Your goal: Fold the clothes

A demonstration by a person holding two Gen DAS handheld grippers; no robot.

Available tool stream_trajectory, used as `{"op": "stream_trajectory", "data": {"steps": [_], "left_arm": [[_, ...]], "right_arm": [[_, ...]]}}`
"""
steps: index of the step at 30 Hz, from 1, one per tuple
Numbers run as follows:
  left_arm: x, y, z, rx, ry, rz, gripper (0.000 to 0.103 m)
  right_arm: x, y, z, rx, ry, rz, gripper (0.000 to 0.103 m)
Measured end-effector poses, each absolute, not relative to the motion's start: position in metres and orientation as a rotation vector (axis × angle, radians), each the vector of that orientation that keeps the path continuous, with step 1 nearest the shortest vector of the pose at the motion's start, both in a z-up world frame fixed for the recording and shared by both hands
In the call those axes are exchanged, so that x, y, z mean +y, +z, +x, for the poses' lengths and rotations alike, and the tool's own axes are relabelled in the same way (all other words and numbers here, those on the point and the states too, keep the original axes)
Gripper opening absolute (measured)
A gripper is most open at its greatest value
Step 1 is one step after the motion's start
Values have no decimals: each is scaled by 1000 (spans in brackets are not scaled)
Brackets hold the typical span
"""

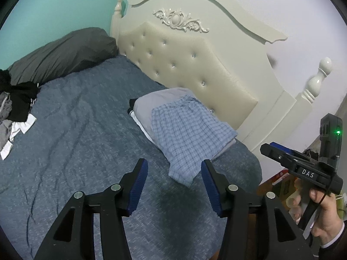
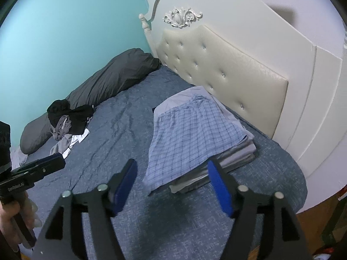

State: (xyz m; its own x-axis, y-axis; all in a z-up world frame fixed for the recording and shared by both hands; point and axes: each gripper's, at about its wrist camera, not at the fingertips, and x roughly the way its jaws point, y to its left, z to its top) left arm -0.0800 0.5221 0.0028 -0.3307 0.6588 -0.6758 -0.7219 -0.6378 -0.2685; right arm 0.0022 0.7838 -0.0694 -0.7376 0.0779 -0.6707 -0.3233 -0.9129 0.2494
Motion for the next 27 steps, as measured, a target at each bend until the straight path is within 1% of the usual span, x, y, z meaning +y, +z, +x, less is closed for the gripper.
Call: {"op": "stream_trajectory", "data": {"steps": [3, 11, 13, 15, 18, 24, 27], "left_arm": [[515, 6, -74, 100, 2044, -977, 60], [497, 13, -58, 102, 2056, -953, 66], [493, 15, -54, 107, 2058, -943, 68], [487, 17, -49, 109, 2065, -935, 70], [478, 20, -43, 104, 2073, -924, 73], [466, 23, -31, 121, 2093, -919, 74], [458, 25, -26, 120, 2102, -906, 85]], "right_arm": [[775, -64, 8, 506, 2684, -1002, 81], [754, -57, 27, 469, 2666, -982, 87], [747, -54, 33, 454, 2667, -966, 94], [741, -51, 39, 440, 2669, -948, 98], [732, -46, 48, 427, 2664, -918, 99], [718, -44, 61, 423, 2651, -891, 100], [711, -41, 68, 430, 2651, -885, 100]]}}
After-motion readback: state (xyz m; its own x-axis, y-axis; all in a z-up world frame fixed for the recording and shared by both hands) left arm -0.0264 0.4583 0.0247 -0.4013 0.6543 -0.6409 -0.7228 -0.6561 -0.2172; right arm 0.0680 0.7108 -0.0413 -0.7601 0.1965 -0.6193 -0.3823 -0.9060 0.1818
